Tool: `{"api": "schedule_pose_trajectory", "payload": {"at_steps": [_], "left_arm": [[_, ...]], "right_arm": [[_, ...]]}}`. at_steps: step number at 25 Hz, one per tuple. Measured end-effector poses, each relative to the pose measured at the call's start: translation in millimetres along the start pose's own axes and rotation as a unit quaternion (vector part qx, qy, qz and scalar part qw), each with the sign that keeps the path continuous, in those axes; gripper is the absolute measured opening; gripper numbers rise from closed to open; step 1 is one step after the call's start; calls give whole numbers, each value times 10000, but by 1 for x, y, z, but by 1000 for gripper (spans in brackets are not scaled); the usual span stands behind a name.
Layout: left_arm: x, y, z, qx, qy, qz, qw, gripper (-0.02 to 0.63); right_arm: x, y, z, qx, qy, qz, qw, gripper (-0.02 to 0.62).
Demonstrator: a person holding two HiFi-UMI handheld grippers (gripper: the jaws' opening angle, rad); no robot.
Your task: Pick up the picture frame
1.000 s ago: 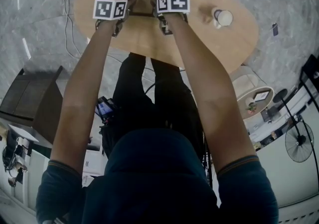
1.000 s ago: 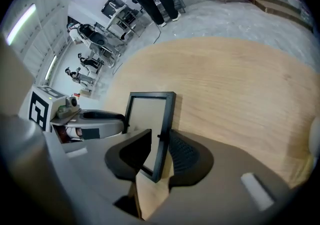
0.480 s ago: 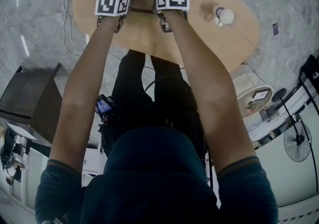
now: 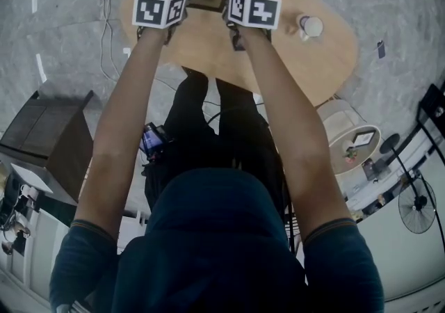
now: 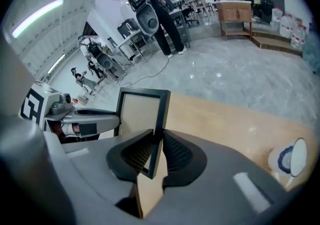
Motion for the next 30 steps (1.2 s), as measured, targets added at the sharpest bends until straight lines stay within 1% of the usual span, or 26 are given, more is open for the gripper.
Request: {"api": "schedule_pose_trajectory", "payload": {"at_steps": [3,7,11,14,18,22,26,30], "left_arm": [[-26,-17,-31,-52,-357,192,9992,54],[-52,-41,-76,-121,-856,367,9956,54],[-76,-67,-124,-138,-1333,555,9894,52],[-93,-90,-162,-159,-1678,768,9827,52],[-118,-127,-210,-206,-2143,1111,9702,52],[-137,-157,-255,-233,-2566,1360,9566,52],[-147,-190,-301,-244,-2968,1623,9407,52],[-158,-221,-346,-218,-3377,1874,9222,52]], "right_arm": [[-22,12,-36,-56,-436,-94,9990,69],[-45,34,-89,-140,-999,-245,9946,67],[-62,58,-145,-202,-1531,-453,9870,69],[-73,77,-188,-220,-1958,-612,9785,68],[-87,94,-247,-295,-2467,-766,9656,67],[-97,114,-302,-374,-2912,-969,9510,69],[-102,134,-356,-432,-3336,-1227,9337,69],[-104,154,-411,-518,-3752,-1478,9136,69]]}}
Point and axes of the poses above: the fingertips, and each gripper's own axes: z forward along the fingers, y to its left, x out of its underside, the point moved 7 cm from there along -z, backward along the fingers, and after that the axes turned 10 degrees about x, right-handed, at the moved point
